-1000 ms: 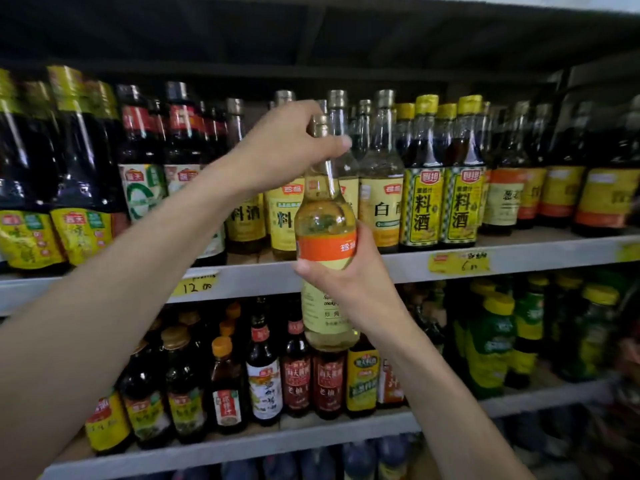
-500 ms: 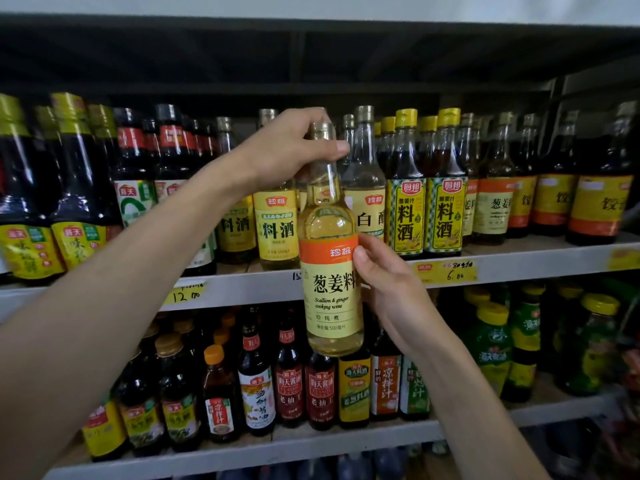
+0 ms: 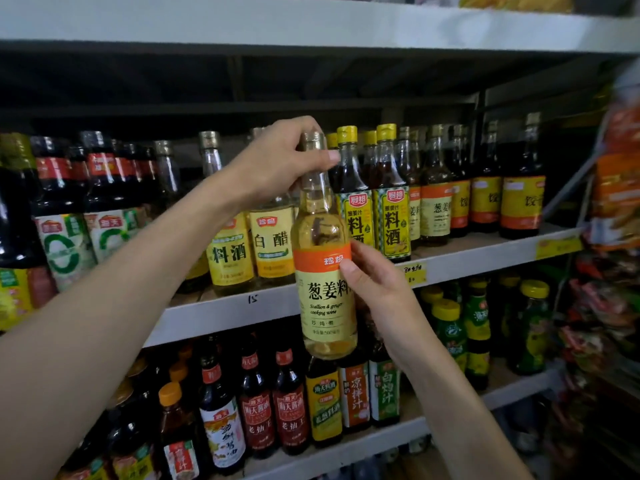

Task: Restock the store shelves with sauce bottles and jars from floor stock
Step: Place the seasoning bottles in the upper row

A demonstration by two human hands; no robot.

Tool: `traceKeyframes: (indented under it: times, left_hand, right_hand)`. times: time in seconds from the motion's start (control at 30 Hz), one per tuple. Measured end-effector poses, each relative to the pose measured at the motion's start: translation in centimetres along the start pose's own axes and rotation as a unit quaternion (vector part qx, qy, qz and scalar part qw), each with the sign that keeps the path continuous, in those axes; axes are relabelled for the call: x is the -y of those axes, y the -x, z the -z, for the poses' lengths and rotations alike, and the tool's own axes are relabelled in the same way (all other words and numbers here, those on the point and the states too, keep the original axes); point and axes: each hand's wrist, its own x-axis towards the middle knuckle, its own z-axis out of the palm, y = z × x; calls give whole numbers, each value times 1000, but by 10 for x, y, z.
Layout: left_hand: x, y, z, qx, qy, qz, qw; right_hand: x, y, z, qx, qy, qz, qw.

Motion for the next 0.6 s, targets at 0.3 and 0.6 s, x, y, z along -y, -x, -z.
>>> traceKeyframes:
  times: [0.3,0.6]
  left_hand:
    - [-19,-48,-69,-16,26,-107,994]
    - [-44,-118,-114,-27,-18,-133,991]
  right_hand:
    - [11,13,49,-121,212,-23,969]
    - [15,-36,132,-233,277,5,932]
